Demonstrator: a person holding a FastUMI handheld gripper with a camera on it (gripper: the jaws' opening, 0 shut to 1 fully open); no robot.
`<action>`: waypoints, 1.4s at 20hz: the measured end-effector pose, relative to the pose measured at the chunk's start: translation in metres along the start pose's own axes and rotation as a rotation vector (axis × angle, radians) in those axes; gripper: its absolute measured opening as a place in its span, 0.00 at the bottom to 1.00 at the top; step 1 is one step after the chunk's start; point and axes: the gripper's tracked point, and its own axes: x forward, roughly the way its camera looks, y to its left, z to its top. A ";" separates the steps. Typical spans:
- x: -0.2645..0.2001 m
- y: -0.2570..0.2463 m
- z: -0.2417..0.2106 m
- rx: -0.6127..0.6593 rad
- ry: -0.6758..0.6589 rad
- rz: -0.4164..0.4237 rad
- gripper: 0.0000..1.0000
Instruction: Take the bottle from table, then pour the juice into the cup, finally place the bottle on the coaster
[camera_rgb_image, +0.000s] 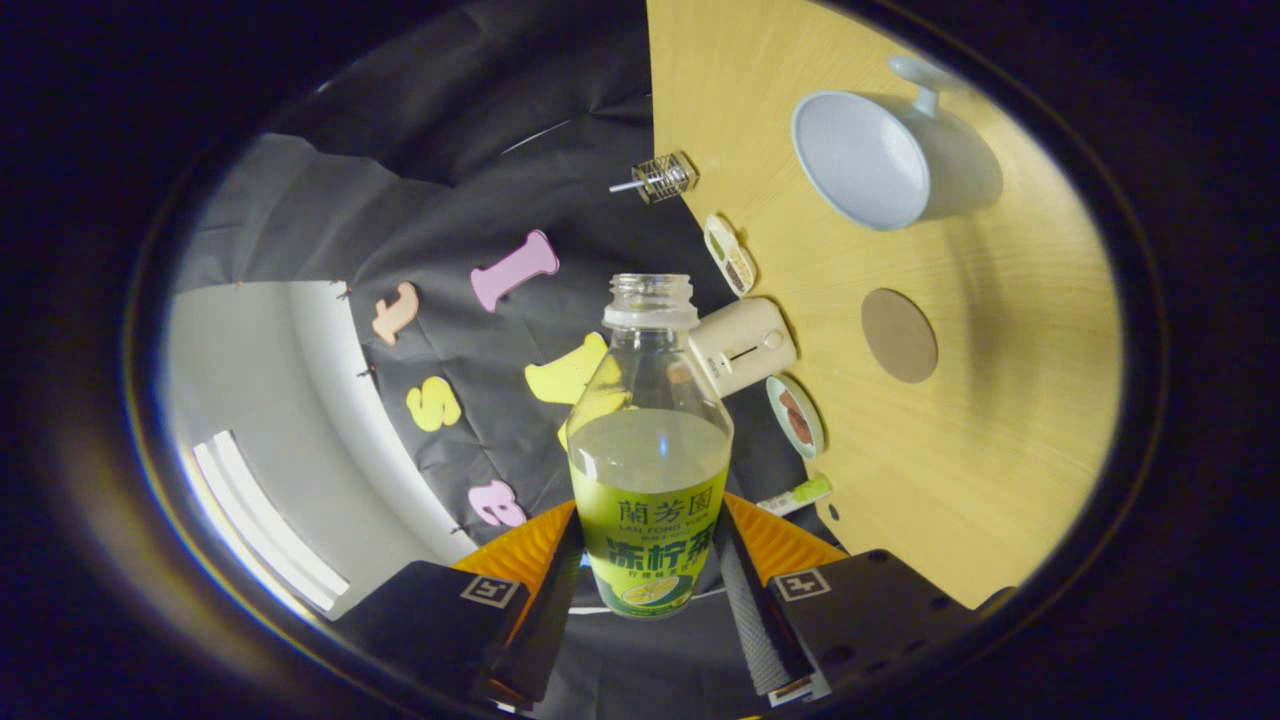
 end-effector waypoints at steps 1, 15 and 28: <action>-0.001 -0.005 -0.002 -0.038 0.005 -0.021 0.77; -0.029 -0.047 0.014 -1.036 0.085 -0.368 0.78; 0.001 -0.072 0.031 -1.579 0.115 -0.461 0.79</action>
